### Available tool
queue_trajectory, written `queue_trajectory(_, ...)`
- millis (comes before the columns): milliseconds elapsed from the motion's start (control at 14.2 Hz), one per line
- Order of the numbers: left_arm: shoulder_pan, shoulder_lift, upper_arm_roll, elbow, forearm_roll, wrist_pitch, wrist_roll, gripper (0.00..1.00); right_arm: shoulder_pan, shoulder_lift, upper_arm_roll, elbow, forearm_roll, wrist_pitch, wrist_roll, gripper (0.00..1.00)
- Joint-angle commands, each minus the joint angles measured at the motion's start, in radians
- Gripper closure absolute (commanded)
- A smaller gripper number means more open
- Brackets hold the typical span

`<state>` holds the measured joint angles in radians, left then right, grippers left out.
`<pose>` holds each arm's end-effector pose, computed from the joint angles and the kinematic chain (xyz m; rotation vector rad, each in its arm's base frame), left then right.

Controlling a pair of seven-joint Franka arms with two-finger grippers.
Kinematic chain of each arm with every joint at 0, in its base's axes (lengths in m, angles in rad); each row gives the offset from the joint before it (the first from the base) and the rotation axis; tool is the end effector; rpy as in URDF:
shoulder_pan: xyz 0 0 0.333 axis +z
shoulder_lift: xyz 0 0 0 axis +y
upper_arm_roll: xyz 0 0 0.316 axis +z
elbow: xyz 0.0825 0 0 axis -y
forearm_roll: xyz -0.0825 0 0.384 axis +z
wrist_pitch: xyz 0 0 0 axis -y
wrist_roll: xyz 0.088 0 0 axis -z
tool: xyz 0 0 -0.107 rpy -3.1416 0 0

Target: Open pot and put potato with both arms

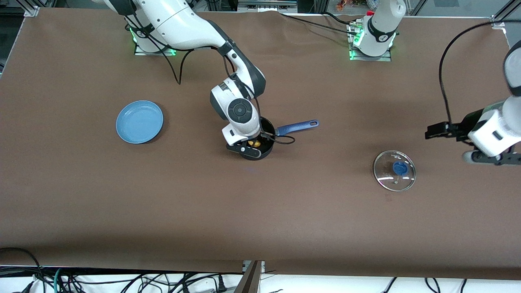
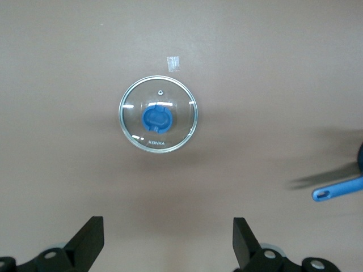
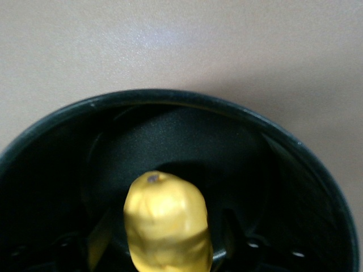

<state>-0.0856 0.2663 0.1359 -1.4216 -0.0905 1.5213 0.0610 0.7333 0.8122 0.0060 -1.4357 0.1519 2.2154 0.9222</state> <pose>0.6225 0.0111 0.5345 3.0680 -0.0146 -0.2474 0.5306 0.4894 0.2047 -3.0472 0.4264 0.1751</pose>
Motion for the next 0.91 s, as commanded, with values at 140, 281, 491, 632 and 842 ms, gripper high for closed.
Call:
queue_trajectory(140,0.027,-0.055,-0.007,0.026,0.021,-0.068,-0.02,0.0,-0.005,-0.172,-0.067,0.003,-0.005,-0.186,-0.014,0.0)
queue_trajectory(281,0.027,-0.056,-0.018,0.039,0.008,-0.095,-0.067,0.0,-0.005,-0.267,-0.139,0.003,-0.005,-0.297,-0.078,0.0)
queue_trajectory(491,0.027,-0.059,-0.027,0.039,0.017,-0.099,-0.139,0.0,-0.005,-0.378,-0.282,0.003,-0.003,-0.425,-0.291,0.0)
queue_trajectory(632,0.029,-0.059,-0.025,0.046,0.012,-0.096,-0.139,0.0,0.011,-0.436,-0.407,-0.002,0.001,-0.479,-0.427,0.0)
queue_trajectory(842,0.029,-0.058,-0.025,0.066,0.017,-0.098,-0.139,0.0,-0.088,-0.516,-0.429,-0.034,-0.002,-0.52,-0.63,0.0)
